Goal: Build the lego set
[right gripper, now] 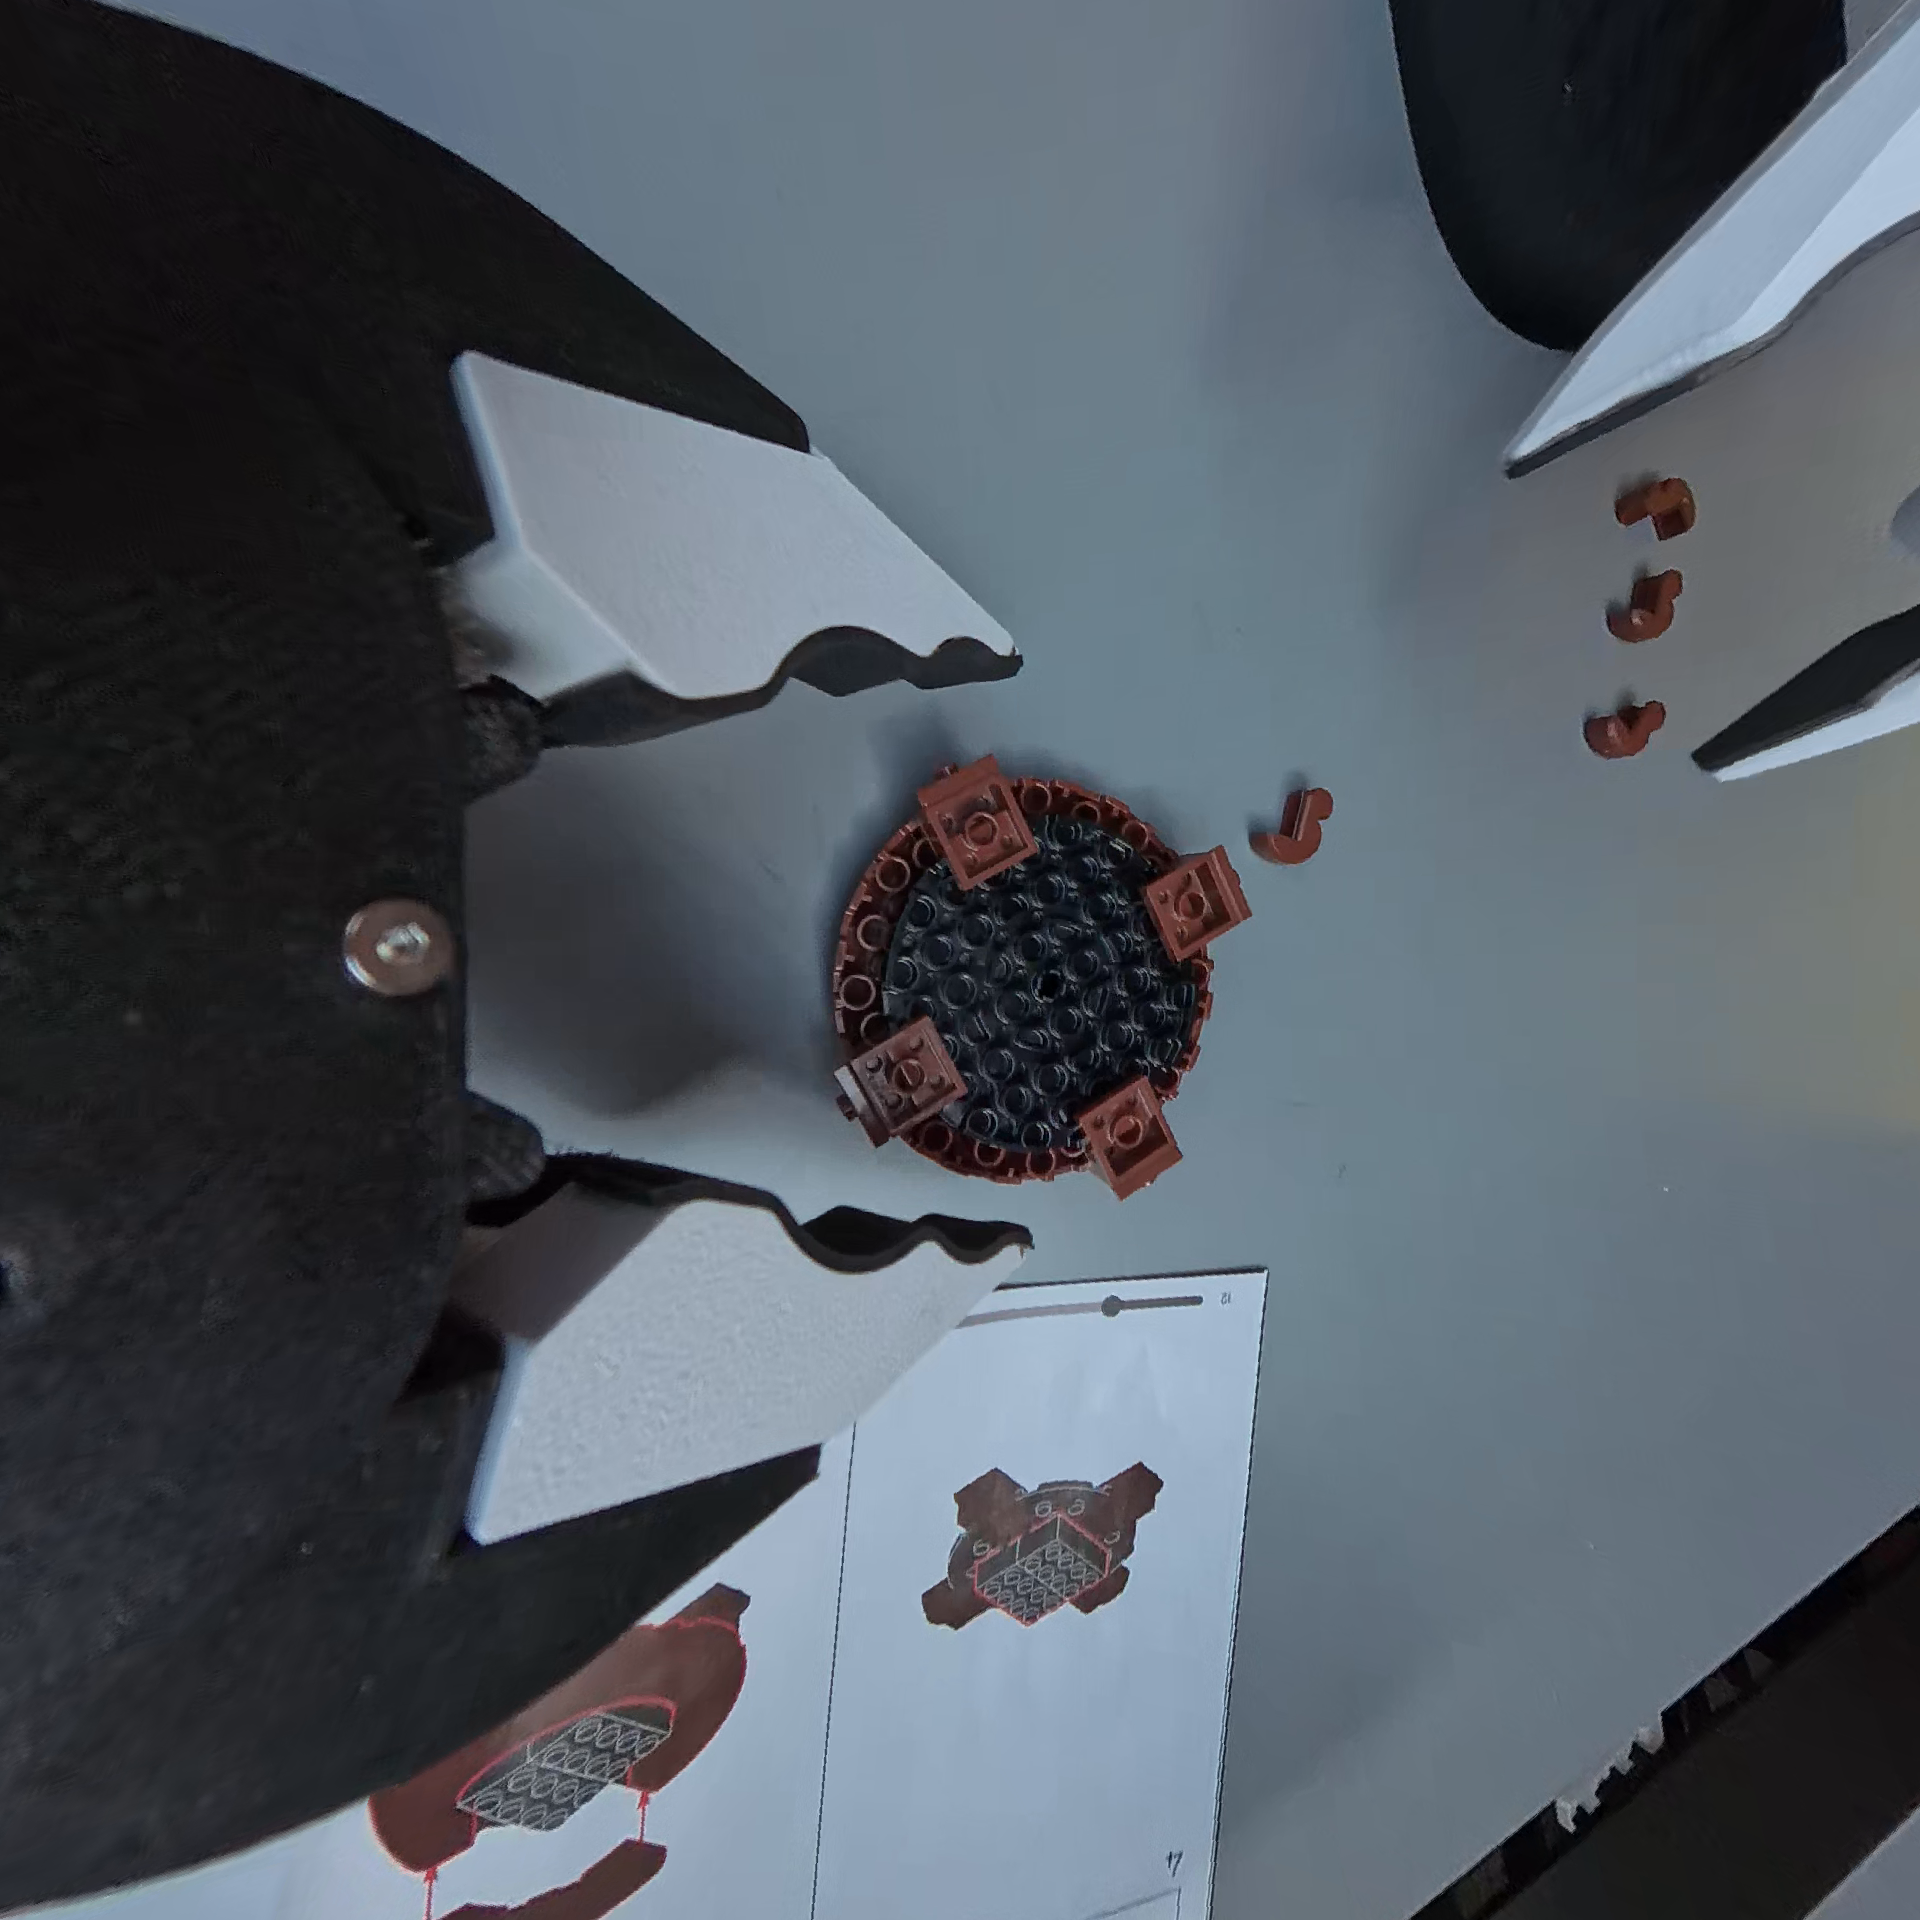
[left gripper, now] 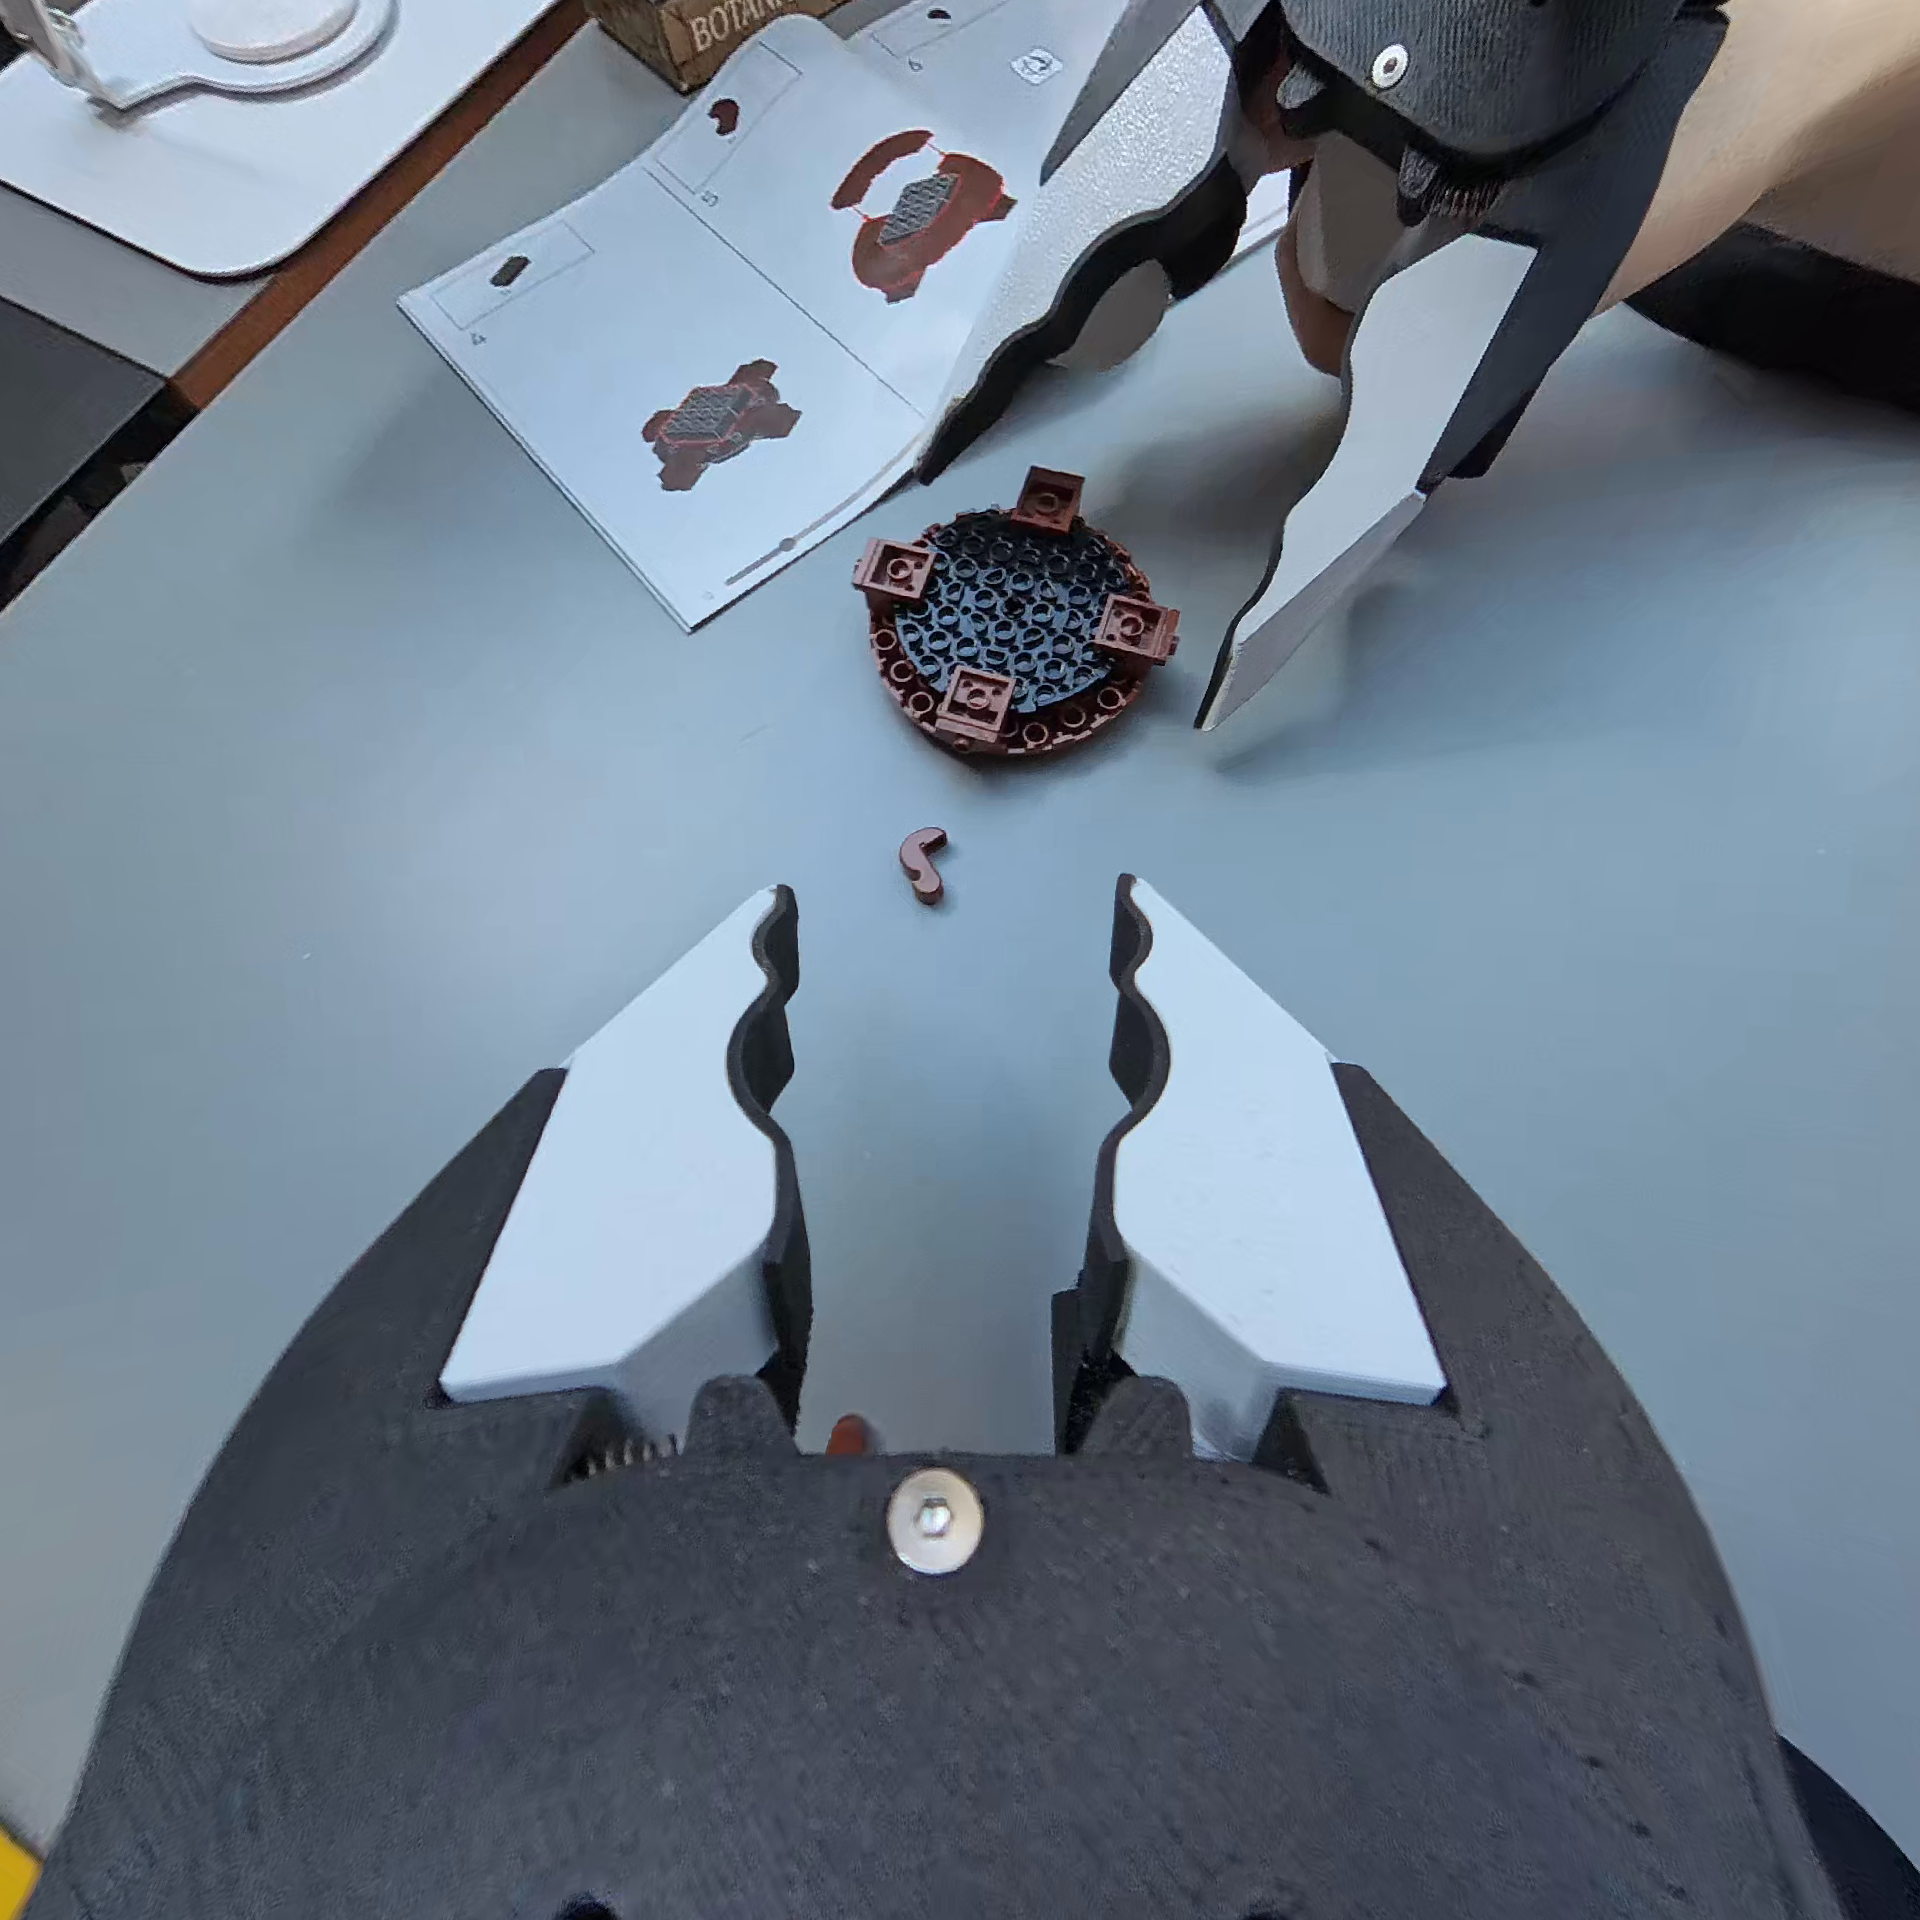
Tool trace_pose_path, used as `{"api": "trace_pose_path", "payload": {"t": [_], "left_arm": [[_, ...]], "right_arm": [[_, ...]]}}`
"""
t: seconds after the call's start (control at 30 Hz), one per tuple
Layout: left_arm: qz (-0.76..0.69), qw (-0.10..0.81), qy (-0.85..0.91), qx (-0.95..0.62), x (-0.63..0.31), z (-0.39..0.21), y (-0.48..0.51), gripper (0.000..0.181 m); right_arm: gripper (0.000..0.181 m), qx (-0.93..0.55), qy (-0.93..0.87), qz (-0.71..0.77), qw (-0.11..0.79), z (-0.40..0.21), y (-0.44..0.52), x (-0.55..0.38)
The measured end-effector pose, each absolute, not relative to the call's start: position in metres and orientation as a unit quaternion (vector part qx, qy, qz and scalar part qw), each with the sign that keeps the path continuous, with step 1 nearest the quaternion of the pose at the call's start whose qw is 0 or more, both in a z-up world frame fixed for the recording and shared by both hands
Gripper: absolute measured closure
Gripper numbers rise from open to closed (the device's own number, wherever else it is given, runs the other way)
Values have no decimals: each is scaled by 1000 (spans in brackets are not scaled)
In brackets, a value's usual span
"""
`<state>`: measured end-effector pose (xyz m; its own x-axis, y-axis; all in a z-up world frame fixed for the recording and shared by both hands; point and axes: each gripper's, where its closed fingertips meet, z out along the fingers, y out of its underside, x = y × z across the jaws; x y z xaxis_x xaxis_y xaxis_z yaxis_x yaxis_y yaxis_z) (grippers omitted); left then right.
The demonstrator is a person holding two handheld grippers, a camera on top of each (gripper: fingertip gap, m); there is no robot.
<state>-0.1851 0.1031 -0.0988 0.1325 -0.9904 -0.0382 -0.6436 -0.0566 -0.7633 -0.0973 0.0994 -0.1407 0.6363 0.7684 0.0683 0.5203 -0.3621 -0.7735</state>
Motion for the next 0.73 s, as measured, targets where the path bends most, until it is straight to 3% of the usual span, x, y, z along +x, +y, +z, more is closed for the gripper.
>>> {"api": "trace_pose_path", "payload": {"t": [0.03,0.2,0.37,0.73], "left_arm": [[-261,336,595,-682,-192,-95,106,122],[-246,406,527,-705,-246,-55,118,126],[-228,462,454,-727,-302,-24,132,130],[-208,452,441,-747,-317,-38,136,131]], "right_arm": [[79,-814,-391,160,399,-142,102,-97],[96,-817,-397,173,380,-152,101,-96],[96,-817,-400,171,379,-151,99,-97],[96,-831,-384,161,369,-149,71,-115]]}}
